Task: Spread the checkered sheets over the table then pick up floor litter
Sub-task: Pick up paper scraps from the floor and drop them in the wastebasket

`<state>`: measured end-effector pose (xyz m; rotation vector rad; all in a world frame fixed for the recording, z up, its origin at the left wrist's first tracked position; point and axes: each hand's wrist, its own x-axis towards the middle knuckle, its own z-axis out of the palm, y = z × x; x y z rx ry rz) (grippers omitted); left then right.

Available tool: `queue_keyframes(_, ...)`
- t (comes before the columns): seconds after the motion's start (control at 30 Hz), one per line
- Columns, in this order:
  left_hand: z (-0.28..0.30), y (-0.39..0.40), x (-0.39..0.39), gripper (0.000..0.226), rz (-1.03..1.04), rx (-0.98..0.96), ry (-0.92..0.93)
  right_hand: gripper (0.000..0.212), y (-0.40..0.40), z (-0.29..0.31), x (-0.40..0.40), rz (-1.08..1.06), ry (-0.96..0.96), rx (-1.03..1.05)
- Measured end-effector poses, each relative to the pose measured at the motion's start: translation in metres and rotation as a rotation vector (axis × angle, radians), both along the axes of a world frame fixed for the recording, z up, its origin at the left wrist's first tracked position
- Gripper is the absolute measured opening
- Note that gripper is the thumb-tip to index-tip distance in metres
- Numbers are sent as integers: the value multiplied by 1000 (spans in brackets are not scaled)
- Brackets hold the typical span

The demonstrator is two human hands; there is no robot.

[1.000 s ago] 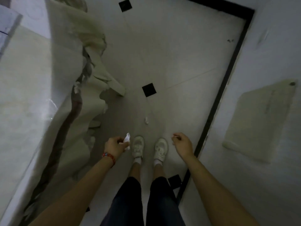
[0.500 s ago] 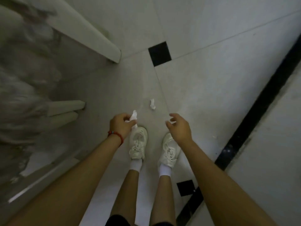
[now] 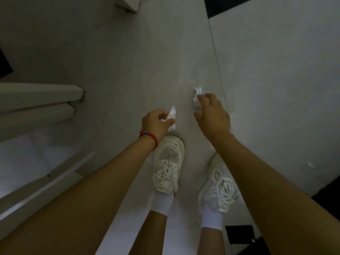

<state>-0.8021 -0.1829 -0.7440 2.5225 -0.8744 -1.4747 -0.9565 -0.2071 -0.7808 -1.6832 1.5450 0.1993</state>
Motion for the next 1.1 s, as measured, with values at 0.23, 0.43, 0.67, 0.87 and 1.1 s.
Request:
queue_keyframes(0.23,-21,15,0,12,17,-33,0,31,6,-29,17,46,117,-166)
queue_keyframes(0.43,0,10,-3,8,58,-45,2,26,15,-4,-3,-346,-73,-96)
queue_keyframes(0.67,83,-26,-31,8,95,-93,72,22,12,95,-40,-537,-140,-97)
queue_keyframes(0.87,196,-66,-63,8,43,-186,118,17,-9,210,-85,-753,-148,-148)
queue_keyframes(1.1,372,-100,-94,15,17,-260,176,15,-25,386,-131,-811,-189,-225)
